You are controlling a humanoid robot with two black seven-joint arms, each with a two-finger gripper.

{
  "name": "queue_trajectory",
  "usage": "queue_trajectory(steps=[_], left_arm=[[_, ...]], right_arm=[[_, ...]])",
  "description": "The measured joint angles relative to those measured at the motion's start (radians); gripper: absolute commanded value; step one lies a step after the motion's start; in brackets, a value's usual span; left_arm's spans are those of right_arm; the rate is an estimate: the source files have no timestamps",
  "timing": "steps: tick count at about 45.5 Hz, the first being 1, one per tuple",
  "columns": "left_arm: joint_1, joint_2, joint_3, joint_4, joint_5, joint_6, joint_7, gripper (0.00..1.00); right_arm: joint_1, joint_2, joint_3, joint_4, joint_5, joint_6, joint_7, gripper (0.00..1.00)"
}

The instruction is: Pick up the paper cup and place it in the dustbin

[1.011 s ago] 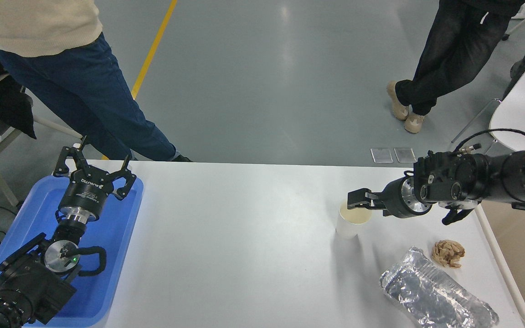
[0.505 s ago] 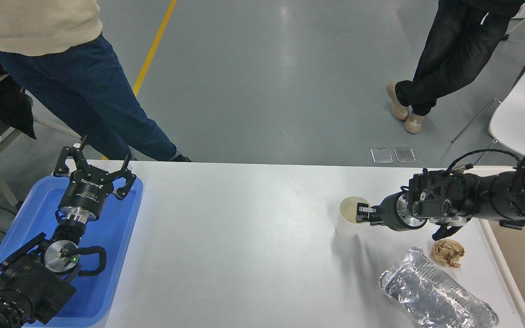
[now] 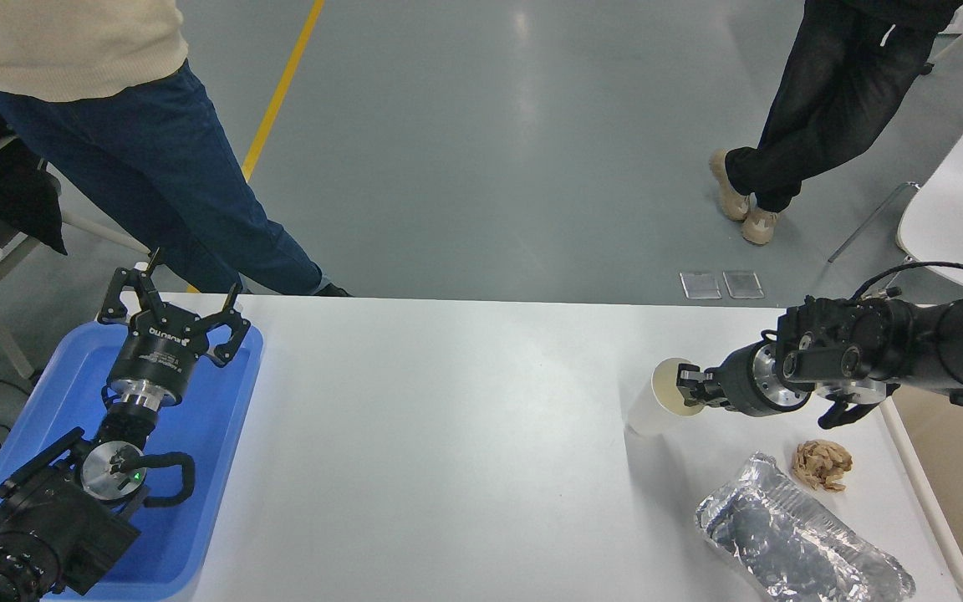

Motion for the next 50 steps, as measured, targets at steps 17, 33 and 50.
queue_trajectory(steps=[17,33,50], left_arm=[[0.0,0.0,0.0,0.0,0.0,0.0,0.0,1.0],[0.001,0.0,0.0,0.0,0.0,0.0,-0.001,1.0],[0.002,0.001,0.0,0.0,0.0,0.0,-0.001,1.0]], right_arm=[[0.367,-0.024,-0.117,0.244,-0.04,0.264,0.002,0.0],[0.674,-0.094,-0.163,0.301,-0.12,0.506,0.002,0.0],[0.891,-0.164,-0.205,0.315,-0.157,0.555,0.002,0.0]])
